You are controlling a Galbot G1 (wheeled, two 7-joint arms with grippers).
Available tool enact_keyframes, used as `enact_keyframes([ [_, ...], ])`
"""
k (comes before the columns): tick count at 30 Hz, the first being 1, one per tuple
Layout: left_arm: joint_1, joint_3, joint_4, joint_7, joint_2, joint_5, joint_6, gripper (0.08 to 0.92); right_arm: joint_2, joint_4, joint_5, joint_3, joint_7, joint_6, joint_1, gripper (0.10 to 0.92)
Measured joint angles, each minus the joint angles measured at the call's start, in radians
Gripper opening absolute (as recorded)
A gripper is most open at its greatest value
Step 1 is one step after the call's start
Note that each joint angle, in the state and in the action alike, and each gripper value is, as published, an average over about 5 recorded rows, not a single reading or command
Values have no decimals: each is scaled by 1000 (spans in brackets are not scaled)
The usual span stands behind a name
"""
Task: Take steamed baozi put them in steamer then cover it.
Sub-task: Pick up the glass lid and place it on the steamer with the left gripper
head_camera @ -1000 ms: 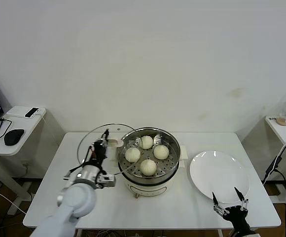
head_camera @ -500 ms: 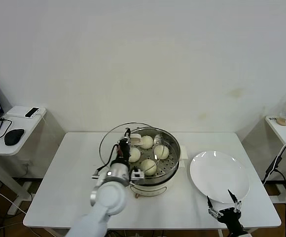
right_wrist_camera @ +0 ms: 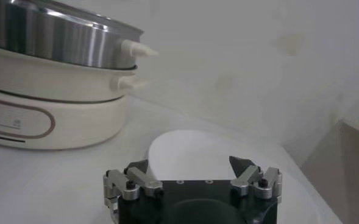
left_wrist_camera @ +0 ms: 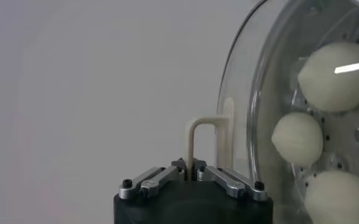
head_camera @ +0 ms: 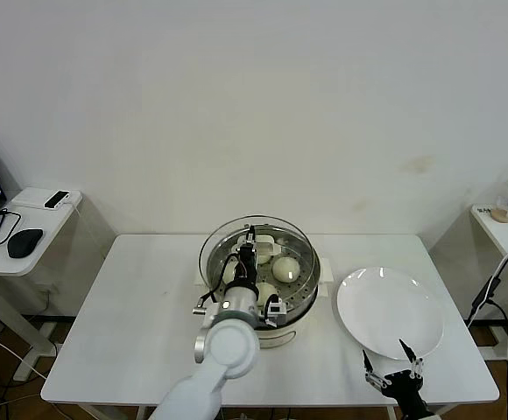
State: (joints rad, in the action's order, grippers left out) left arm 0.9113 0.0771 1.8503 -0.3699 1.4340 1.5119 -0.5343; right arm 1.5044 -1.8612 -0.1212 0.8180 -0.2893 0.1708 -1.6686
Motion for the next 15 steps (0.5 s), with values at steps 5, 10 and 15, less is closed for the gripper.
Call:
enact_keyframes([
  [5, 4, 7, -29, 7, 21, 13, 6, 141, -1, 2, 6, -4, 0, 1, -4, 823],
  [10, 1, 10, -53, 19, 33, 18, 10, 141, 0, 1, 13, -13, -2, 2, -6, 823],
  [15, 7, 10, -72, 27, 43, 22, 12, 141, -3, 1, 20, -15, -2, 6, -8, 823],
])
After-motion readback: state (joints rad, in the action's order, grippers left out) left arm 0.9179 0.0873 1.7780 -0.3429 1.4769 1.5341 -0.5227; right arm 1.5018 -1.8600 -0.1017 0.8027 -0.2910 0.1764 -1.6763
